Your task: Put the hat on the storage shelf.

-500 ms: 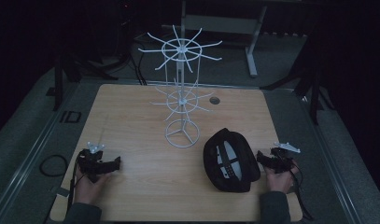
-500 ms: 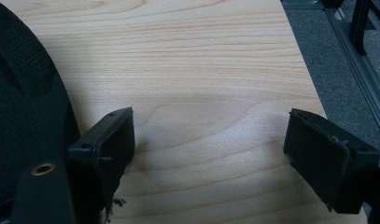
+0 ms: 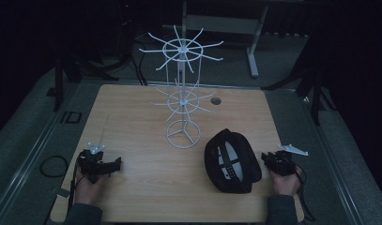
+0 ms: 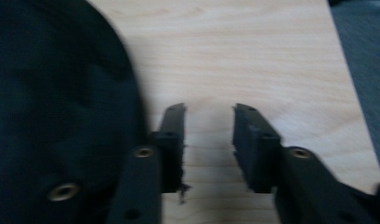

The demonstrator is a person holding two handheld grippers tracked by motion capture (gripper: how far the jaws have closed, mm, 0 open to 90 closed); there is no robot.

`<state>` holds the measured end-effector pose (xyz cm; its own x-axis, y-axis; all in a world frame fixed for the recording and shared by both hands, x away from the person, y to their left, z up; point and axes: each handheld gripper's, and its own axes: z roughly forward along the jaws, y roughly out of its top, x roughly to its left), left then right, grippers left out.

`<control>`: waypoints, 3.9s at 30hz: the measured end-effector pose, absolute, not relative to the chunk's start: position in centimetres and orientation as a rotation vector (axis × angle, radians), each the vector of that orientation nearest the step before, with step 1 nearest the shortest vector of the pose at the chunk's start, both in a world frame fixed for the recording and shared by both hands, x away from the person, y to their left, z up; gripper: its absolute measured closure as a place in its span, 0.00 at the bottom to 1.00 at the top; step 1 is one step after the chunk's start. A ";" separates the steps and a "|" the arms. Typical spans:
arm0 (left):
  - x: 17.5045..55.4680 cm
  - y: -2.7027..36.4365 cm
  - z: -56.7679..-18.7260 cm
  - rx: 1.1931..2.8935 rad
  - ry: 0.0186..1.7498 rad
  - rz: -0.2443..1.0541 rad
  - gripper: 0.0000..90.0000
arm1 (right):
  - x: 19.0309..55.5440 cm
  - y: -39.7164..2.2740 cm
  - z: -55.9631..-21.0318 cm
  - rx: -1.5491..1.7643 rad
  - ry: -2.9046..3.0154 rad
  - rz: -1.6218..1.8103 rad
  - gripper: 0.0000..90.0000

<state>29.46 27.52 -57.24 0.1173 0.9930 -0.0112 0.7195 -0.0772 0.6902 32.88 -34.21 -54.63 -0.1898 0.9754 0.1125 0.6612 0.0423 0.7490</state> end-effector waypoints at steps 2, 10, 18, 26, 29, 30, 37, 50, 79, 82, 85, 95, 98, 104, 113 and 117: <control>29.5 27.5 -57.2 1.857 1.656 0.651 0.03 | 32.5 -33.9 -53.8 1.593 1.913 1.020 0.84; 29.5 27.5 -57.2 1.857 1.656 0.651 0.03 | 31.6 -31.5 -50.9 1.378 2.024 1.156 0.95; 29.5 27.5 -57.2 1.856 1.656 0.651 0.03 | 32.3 -27.4 -49.9 1.139 2.230 1.151 0.97; 29.5 27.5 -57.2 1.855 1.656 0.650 0.03 | 34.5 -24.4 -50.7 1.060 2.355 1.053 0.99; 29.5 27.5 -57.2 1.854 1.657 0.651 0.03 | 35.2 -24.2 -51.2 1.080 2.353 0.968 1.00; 29.5 27.5 -57.2 1.854 1.657 0.651 0.03 | 35.3 -24.2 -51.3 1.088 2.345 0.957 1.00; 29.5 27.5 -57.2 1.854 1.657 0.651 0.03 | 35.9 -25.4 -51.3 1.292 2.166 0.905 1.00; 29.5 27.5 -57.2 1.853 1.657 0.651 0.03 | 34.6 -27.0 -49.0 1.355 2.072 1.079 0.87; 29.5 27.5 -57.2 1.855 1.656 0.651 0.03 | 27.8 -28.5 -47.9 1.169 2.315 1.038 0.70; 29.5 27.5 -57.2 1.855 1.655 0.651 0.03 | 27.2 -28.6 -47.9 1.164 2.322 1.030 0.68; 29.5 27.5 -57.2 1.855 1.655 0.651 0.03 | 26.5 -28.6 -47.9 1.154 2.328 1.020 0.66; 29.5 27.5 -57.2 1.855 1.655 0.651 0.03 | 24.7 -29.3 -48.4 1.116 2.365 0.968 0.57; 29.5 27.5 -57.2 1.856 1.655 0.651 0.03 | 24.2 -29.2 -48.7 1.084 2.396 0.952 0.52; 29.5 27.5 -57.2 1.856 1.655 0.651 0.03 | 23.2 -28.4 -48.7 0.967 2.456 0.988 0.35; 29.5 27.5 -57.2 1.856 1.654 0.651 0.03 | 23.2 -26.3 -48.4 0.834 2.516 1.043 0.25; 29.5 27.5 -57.2 1.856 1.654 0.651 0.03 | 23.3 -24.9 -48.4 0.757 2.540 1.045 0.21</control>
<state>29.48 27.52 -57.24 0.1195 0.9928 -0.0113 0.7187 -0.0786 0.6908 23.28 -24.86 -48.37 -0.8194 0.5694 -0.0661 0.3579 0.5984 0.7168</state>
